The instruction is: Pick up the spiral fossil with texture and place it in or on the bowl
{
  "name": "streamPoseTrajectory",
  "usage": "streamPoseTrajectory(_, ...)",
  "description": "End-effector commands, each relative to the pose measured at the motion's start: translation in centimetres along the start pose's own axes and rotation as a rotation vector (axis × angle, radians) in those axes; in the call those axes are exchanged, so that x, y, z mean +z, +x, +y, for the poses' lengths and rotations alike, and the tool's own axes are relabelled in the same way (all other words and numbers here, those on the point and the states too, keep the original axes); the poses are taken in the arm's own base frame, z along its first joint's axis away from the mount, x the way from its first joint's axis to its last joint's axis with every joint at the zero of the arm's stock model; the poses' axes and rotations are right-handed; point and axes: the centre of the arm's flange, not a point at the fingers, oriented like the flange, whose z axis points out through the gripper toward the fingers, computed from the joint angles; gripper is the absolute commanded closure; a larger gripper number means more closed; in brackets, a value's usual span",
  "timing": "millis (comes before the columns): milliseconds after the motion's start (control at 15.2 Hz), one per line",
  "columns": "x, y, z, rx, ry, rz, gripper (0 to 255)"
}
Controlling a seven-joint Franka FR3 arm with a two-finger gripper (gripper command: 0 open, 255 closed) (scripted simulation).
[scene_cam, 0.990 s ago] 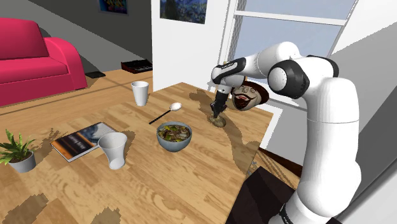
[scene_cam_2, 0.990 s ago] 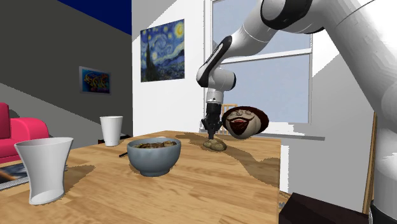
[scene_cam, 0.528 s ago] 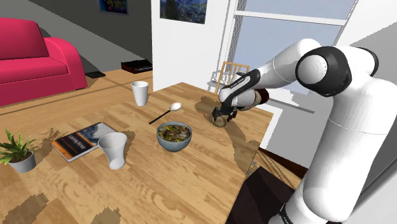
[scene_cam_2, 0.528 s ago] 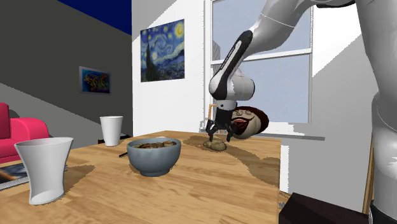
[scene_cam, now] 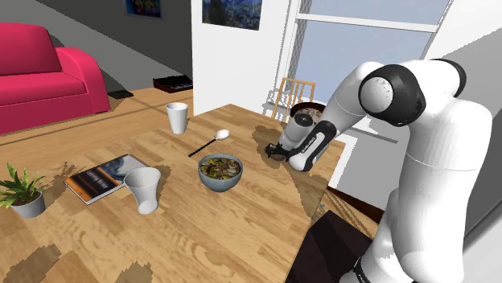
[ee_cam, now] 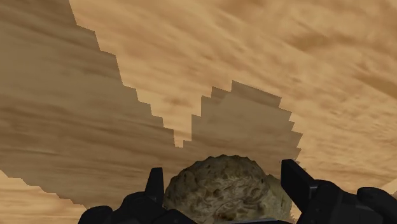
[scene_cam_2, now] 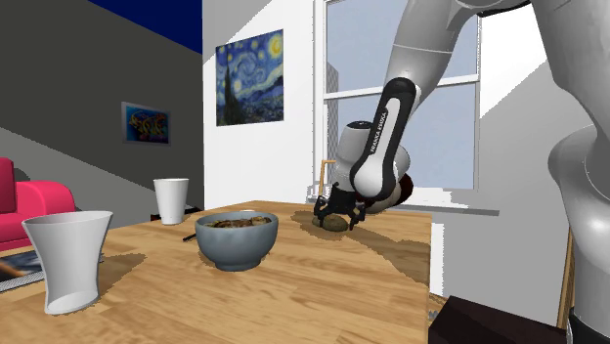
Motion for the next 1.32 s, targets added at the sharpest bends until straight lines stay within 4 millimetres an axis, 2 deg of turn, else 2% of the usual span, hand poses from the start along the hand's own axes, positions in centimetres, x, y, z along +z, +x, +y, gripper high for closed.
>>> streamPoseTrajectory(0, 0.87, -0.05, 0.05, 0.000, 0.001, 0.001, 0)
streamPoseTrajectory(528, 0.87, -0.05, 0.05, 0.000, 0.001, 0.001, 0)
streamPoseTrajectory(594, 0.87, -0.05, 0.05, 0.000, 0.001, 0.001, 255)
streamPoseTrajectory(1188, 0.87, -0.05, 0.05, 0.000, 0.001, 0.001, 255)
streamPoseTrajectory(1254, 0.42, 0.21, -0.02, 0.000, 0.001, 0.001, 255)
